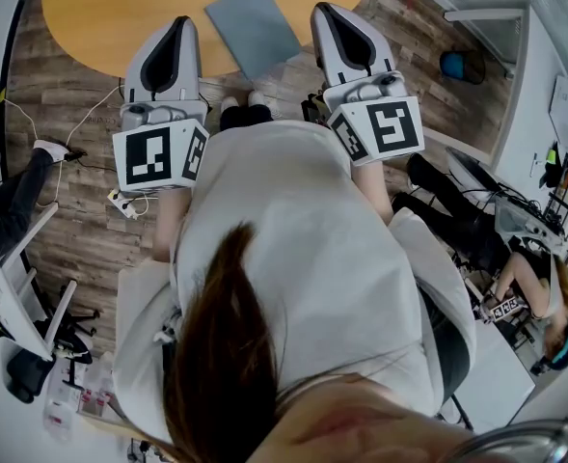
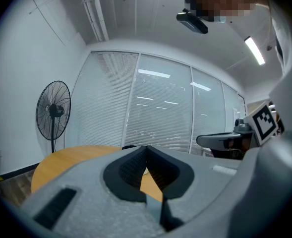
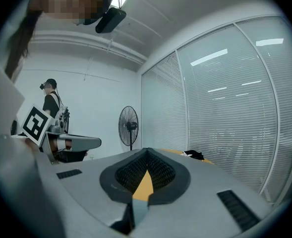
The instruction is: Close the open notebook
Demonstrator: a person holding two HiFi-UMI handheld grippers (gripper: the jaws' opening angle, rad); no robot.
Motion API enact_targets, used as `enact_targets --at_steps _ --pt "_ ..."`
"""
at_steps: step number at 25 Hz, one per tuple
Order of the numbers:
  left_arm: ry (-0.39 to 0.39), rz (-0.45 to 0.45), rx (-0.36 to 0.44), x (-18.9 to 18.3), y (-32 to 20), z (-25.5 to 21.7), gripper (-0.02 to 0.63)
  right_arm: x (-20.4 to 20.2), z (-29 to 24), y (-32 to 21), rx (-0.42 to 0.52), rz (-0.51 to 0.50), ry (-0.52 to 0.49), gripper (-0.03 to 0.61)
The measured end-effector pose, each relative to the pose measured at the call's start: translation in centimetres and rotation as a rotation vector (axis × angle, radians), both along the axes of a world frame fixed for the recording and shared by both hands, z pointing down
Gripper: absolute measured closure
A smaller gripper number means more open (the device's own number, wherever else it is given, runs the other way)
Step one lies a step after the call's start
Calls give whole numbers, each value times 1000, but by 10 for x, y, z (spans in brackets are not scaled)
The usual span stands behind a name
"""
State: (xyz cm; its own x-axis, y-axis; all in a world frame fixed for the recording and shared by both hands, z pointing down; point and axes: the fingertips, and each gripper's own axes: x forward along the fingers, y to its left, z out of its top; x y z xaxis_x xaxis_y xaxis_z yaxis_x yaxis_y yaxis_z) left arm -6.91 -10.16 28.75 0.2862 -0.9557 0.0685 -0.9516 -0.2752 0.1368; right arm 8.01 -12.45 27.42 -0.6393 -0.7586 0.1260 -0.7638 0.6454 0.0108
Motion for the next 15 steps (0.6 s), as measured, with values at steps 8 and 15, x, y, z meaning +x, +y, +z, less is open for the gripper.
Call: enact_targets --at_steps 8,15 --pt "1 6 6 -1 4 -3 598 -4 0 4 5 -3 16 577" --pt "2 2 3 -2 3 -1 598 -3 -1 3 7 2 16 577"
